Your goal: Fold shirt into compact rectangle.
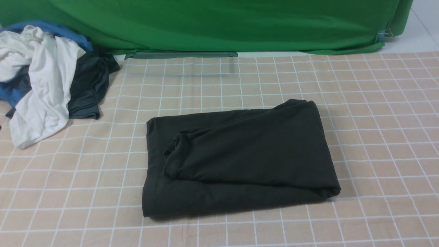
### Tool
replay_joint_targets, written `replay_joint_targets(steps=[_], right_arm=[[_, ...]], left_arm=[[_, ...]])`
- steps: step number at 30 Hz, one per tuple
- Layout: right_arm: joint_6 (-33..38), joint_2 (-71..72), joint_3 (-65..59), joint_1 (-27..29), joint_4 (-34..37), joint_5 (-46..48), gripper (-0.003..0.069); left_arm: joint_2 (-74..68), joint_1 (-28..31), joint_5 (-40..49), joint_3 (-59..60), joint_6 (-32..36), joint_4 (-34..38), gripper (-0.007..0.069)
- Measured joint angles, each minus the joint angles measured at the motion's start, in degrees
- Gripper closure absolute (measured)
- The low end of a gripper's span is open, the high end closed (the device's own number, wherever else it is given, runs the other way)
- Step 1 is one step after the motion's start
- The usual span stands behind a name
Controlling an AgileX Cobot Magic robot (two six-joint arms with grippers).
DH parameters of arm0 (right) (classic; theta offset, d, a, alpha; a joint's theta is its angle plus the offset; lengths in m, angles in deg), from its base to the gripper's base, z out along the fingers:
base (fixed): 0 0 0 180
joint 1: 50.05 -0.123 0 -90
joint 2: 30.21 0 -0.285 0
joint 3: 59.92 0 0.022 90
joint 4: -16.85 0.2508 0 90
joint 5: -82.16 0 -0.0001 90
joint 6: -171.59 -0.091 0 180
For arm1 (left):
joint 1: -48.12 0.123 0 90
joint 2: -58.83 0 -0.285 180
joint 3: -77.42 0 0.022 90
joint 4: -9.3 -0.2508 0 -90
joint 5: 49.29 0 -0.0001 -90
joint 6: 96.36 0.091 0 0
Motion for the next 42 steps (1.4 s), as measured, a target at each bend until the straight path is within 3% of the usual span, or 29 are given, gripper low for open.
replay_joint_targets(steps=[3,5,8,11,18,22,42], right_arm=[[0.0,0.0,0.0,0.0,0.0,0.0,0.0497],[0.0,0.0,0.0,0.0,0.0,0.0,0.0491],[0.0,0.0,0.0,0.0,0.0,0.0,0.048],[0.0,0.0,0.0,0.0,0.0,0.0,0.0469],[0.0,0.0,0.0,0.0,0.0,0.0,0.0452],[0.0,0.0,-0.1,0.0,0.0,0.0,0.0442],[0.0,0.0,-0.1,0.0,0.0,0.0,0.0424]], left_arm=[[0.2,0.0,-0.5,0.9,1.5,-0.7,0.0605],[1.4,0.7,-2.4,3.6,7.8,2.0,0.0605],[4.3,4.0,-6.3,8.7,16.2,7.7,0.0605],[9.5,9.4,-9.1,16.6,18.9,9.5,0.0605],[15.1,15.5,-9.7,28.1,19.3,9.2,0.0605],[15.2,15.8,-5.7,28.8,19.5,7.4,0.0605],[15.2,15.8,-6.4,28.8,20.4,6.6,0.0605]])
